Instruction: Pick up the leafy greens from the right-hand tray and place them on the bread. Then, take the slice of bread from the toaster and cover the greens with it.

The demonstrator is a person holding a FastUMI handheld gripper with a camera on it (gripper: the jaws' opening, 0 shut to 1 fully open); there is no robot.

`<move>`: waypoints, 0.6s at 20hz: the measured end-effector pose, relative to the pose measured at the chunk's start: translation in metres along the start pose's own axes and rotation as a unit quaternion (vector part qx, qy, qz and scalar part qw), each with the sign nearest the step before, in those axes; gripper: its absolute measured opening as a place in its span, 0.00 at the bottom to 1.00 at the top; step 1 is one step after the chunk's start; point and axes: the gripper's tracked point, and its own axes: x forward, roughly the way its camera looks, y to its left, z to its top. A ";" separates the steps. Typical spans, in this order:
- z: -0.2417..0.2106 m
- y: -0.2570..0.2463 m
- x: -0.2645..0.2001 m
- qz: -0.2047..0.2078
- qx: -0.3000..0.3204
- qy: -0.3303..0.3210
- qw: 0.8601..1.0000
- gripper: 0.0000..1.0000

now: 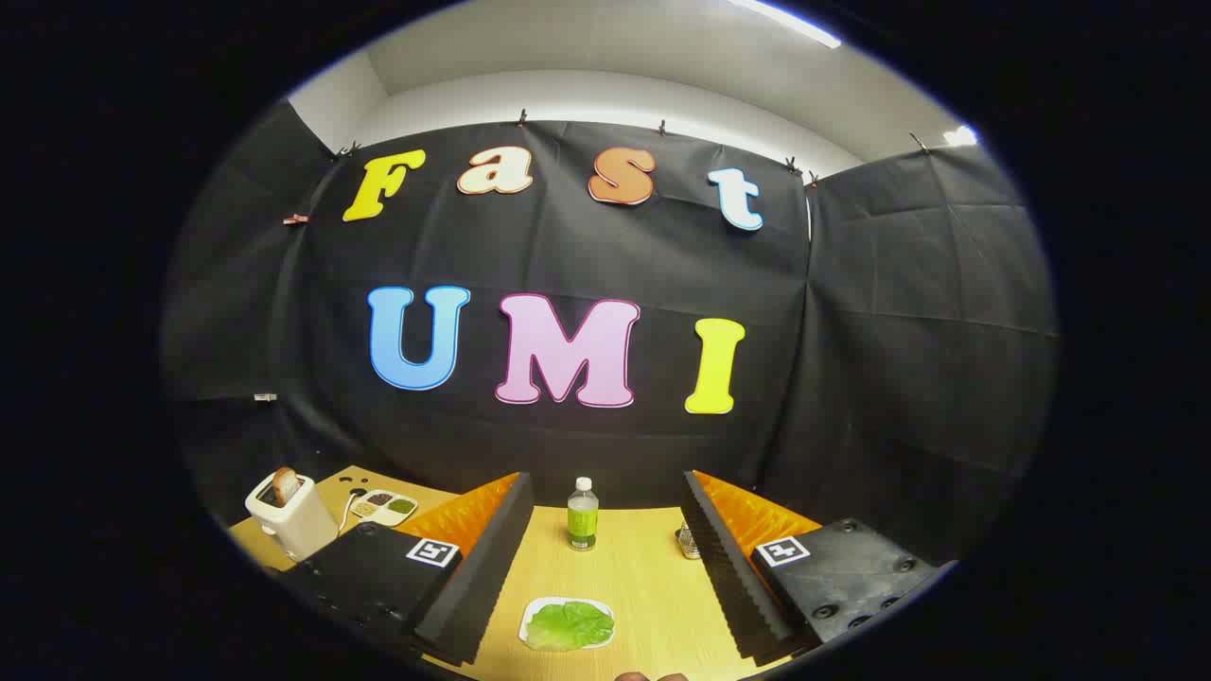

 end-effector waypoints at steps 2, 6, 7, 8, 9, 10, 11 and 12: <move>-0.001 0.004 -0.002 0.004 0.000 -0.001 1.000 0.97; -0.006 0.011 0.001 0.017 0.010 0.006 1.000 0.98; -0.005 0.012 0.002 0.020 0.013 0.004 1.000 0.97; -0.004 0.012 0.002 0.023 0.014 0.003 1.000 0.98; -0.005 0.012 0.003 0.027 0.014 0.002 1.000 0.98; -0.008 0.010 0.003 0.030 0.012 0.003 0.999 0.98; -0.010 0.010 0.004 0.036 0.011 0.004 0.999 0.97; -0.014 0.009 0.006 0.041 0.011 0.007 0.999 0.97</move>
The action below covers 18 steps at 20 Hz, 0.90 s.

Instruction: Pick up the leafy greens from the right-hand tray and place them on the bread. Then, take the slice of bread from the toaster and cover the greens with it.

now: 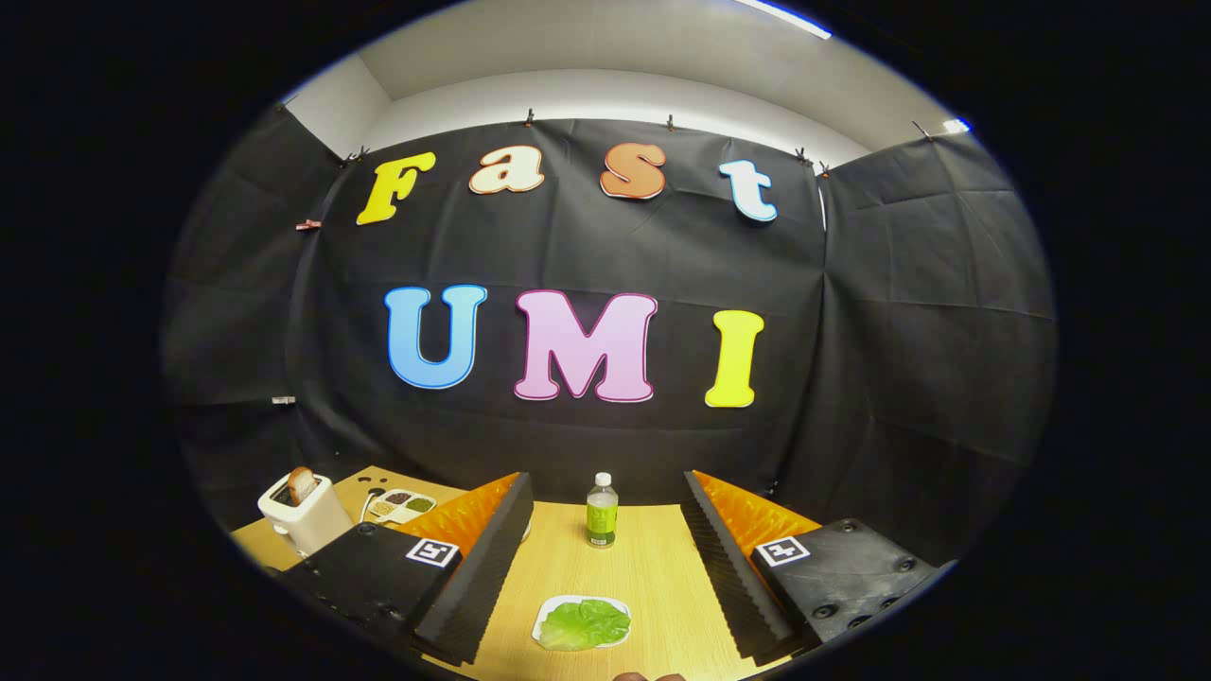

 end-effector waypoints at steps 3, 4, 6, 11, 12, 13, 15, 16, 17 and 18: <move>-0.013 -0.002 0.009 0.018 0.014 0.012 1.000 0.98; -0.018 -0.004 0.014 0.021 0.017 0.017 0.999 0.98; -0.030 -0.006 0.020 0.029 0.022 0.030 0.999 0.98; -0.071 -0.011 0.033 0.010 0.029 0.074 0.997 0.98; -0.083 -0.009 0.037 0.007 0.030 0.087 0.996 0.98; -0.097 -0.008 0.042 0.004 0.030 0.099 0.995 0.98; -0.124 -0.004 0.053 0.004 0.025 0.123 0.992 0.98; -0.138 -0.001 0.059 0.005 0.022 0.137 0.990 0.98; -0.153 0.003 0.067 0.006 0.020 0.149 0.989 0.98; -0.167 0.006 0.072 0.007 0.020 0.161 0.987 0.98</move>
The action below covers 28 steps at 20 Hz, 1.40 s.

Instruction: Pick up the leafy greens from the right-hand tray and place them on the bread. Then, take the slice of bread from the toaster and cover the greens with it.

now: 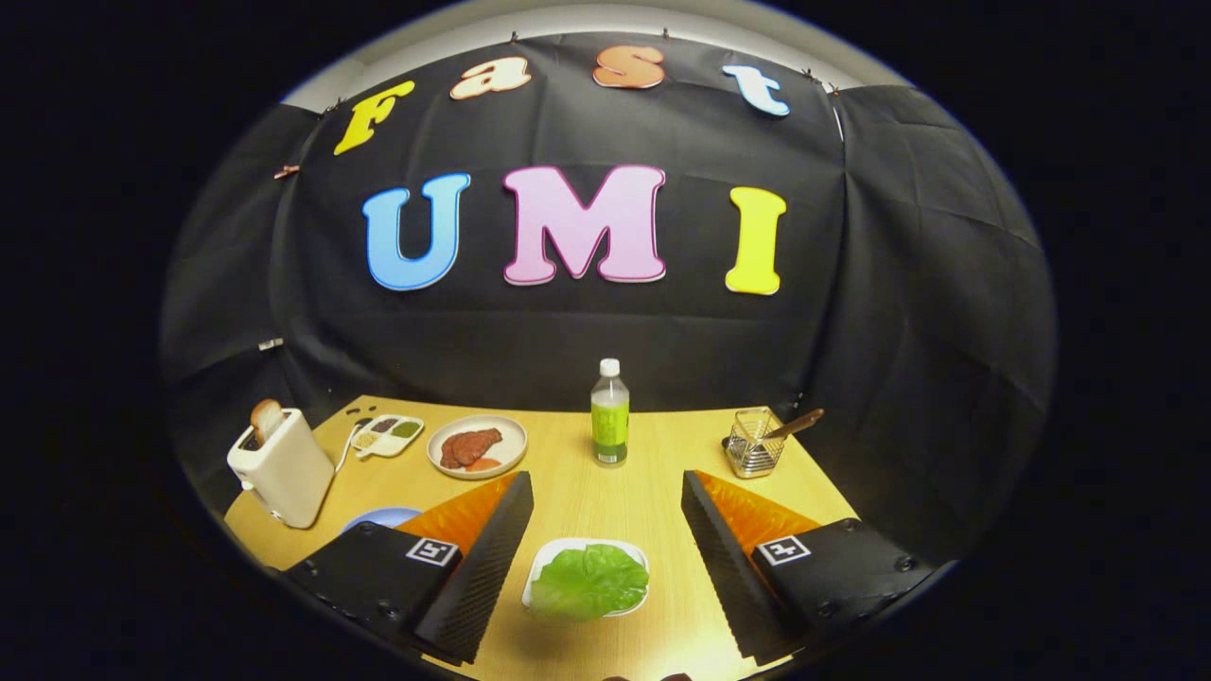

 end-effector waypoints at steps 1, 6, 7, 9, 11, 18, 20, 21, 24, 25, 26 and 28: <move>-0.012 0.002 0.010 0.000 0.001 0.013 1.000 0.98; -0.092 0.007 0.055 -0.007 0.012 0.104 0.994 0.98; -0.106 0.005 0.061 -0.012 0.012 0.121 0.993 0.98; -0.137 0.007 0.067 -0.013 0.010 0.155 0.988 0.99; -0.160 0.009 0.072 -0.007 0.011 0.181 0.983 0.99; -0.220 0.015 0.085 0.003 -0.005 0.261 0.965 0.99; -0.220 0.016 0.088 0.010 -0.007 0.264 0.965 1.00; -0.216 0.016 0.088 0.010 -0.006 0.257 0.966 0.99; -0.219 0.020 0.088 0.021 -0.014 0.268 0.963 0.97; -0.218 0.020 0.089 0.022 -0.015 0.267 0.963 0.91; -0.219 0.020 0.088 0.025 -0.017 0.272 0.962 0.74; -0.218 0.022 0.089 0.032 -0.019 0.272 0.962 0.53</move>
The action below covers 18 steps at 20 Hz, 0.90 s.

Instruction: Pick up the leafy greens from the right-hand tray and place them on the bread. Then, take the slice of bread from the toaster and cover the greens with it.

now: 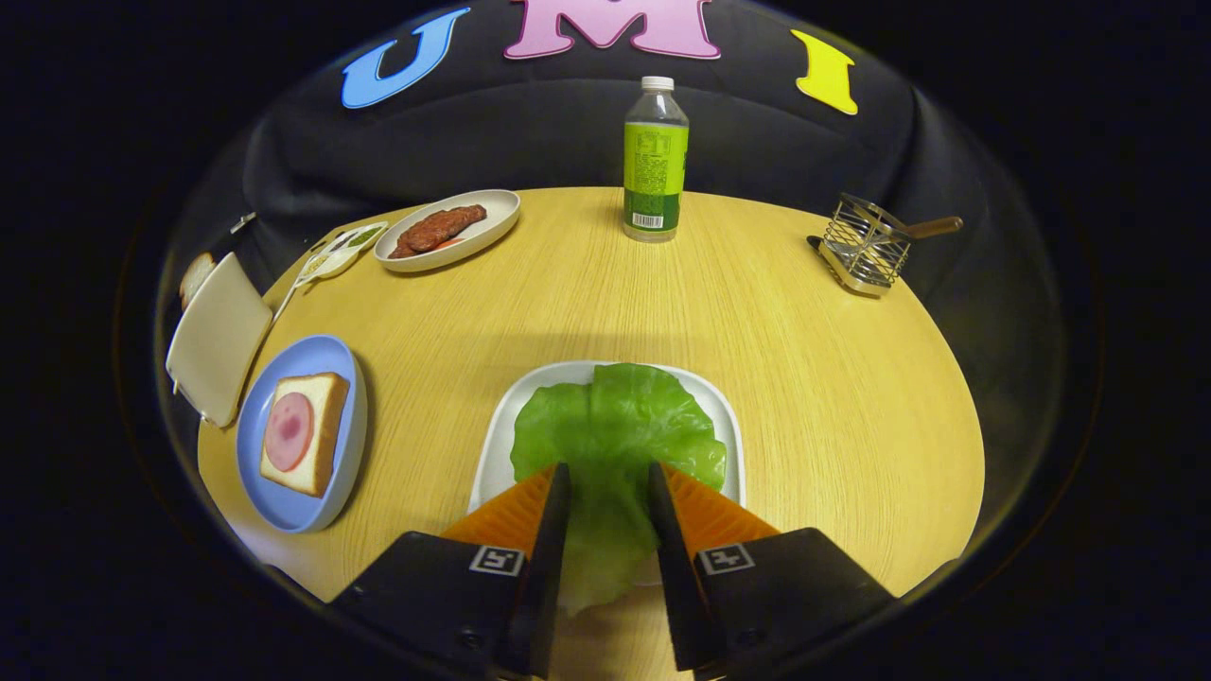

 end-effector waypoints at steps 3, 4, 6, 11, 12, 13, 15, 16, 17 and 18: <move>-0.001 -0.001 0.001 0.008 -0.004 0.006 1.000 0.32; 0.000 -0.003 0.000 0.007 0.008 0.005 1.000 0.32; 0.001 -0.003 0.000 0.015 0.018 0.013 1.000 0.13; 0.013 -0.003 -0.012 0.023 0.030 0.012 0.999 0.07; 0.021 -0.003 -0.018 0.019 0.029 0.002 0.999 0.08; 0.028 -0.002 -0.025 0.018 0.027 -0.007 0.999 0.07; 0.045 0.001 -0.039 0.016 0.025 -0.023 0.999 0.07; 0.055 0.003 -0.046 0.016 0.023 -0.031 0.999 0.07; 0.064 0.006 -0.055 0.017 0.022 -0.040 0.999 0.07; 0.074 0.010 -0.063 0.019 0.021 -0.049 0.998 0.07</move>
